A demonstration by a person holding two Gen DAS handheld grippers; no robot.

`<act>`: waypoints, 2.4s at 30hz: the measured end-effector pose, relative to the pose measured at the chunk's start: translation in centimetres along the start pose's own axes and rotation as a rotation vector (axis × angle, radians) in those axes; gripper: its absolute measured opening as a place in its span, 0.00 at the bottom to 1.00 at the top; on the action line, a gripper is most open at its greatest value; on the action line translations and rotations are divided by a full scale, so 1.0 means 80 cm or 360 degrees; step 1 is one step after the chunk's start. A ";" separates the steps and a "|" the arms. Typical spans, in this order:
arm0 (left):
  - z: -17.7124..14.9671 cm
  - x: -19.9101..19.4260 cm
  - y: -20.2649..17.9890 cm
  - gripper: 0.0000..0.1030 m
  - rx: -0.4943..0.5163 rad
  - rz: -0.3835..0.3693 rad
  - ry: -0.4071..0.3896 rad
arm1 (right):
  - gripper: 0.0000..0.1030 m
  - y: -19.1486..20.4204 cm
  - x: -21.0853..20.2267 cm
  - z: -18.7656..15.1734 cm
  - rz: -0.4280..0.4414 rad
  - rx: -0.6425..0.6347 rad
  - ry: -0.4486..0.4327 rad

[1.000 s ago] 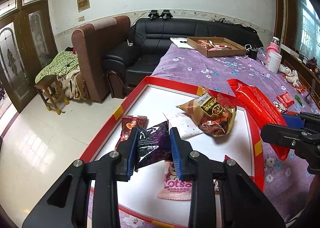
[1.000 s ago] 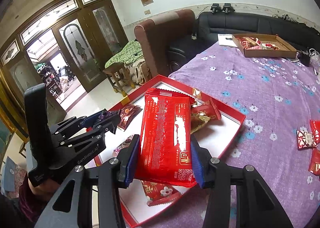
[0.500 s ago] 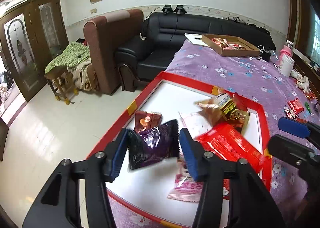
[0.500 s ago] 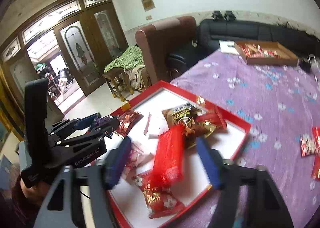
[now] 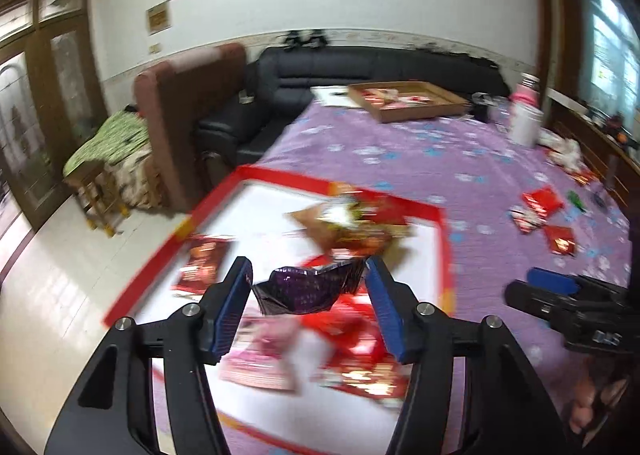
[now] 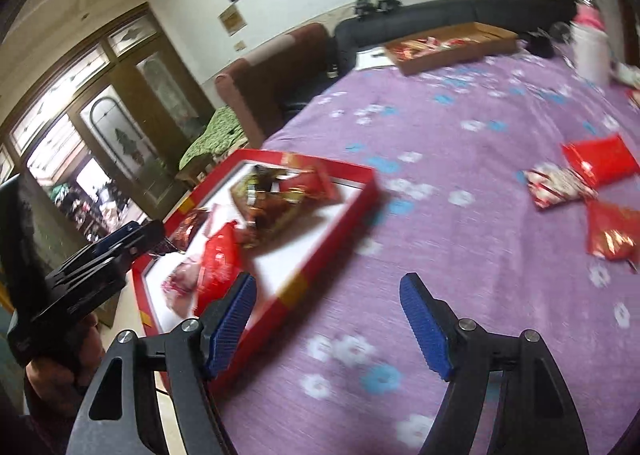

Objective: Organize snacks
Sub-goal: 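Move both grippers back over the table toward the remaining packets, then grasp the red-and-white packet with the left gripper while right grasps the green packet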

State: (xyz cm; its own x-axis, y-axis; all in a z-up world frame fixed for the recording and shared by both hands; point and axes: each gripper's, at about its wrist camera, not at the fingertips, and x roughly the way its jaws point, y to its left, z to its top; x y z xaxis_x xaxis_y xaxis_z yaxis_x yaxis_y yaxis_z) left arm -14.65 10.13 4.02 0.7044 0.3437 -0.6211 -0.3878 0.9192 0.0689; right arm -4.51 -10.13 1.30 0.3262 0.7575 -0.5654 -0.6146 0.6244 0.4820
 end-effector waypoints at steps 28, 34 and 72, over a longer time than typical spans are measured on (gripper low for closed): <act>-0.051 0.037 -0.229 0.67 0.0482 -0.0439 0.0334 | 0.75 -0.226 -0.150 -0.020 -0.0391 0.0425 -0.0146; 0.002 0.055 -0.247 0.66 0.0528 -0.0430 0.0274 | 0.75 -0.285 -0.153 0.042 -0.0583 0.0488 -0.0137; 0.068 0.184 -0.355 0.66 0.1274 -0.0772 0.0421 | 0.60 -0.402 -0.071 0.123 -0.0854 0.0497 -0.0139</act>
State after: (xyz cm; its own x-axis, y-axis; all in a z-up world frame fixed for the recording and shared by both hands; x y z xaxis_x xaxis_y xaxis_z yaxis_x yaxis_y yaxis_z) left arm 9.95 -9.85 -2.87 0.4869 -0.0716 -0.8705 0.4973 0.8421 0.2089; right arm 20.46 -32.65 -4.44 0.5968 0.3277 -0.7325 -0.1146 0.9383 0.3263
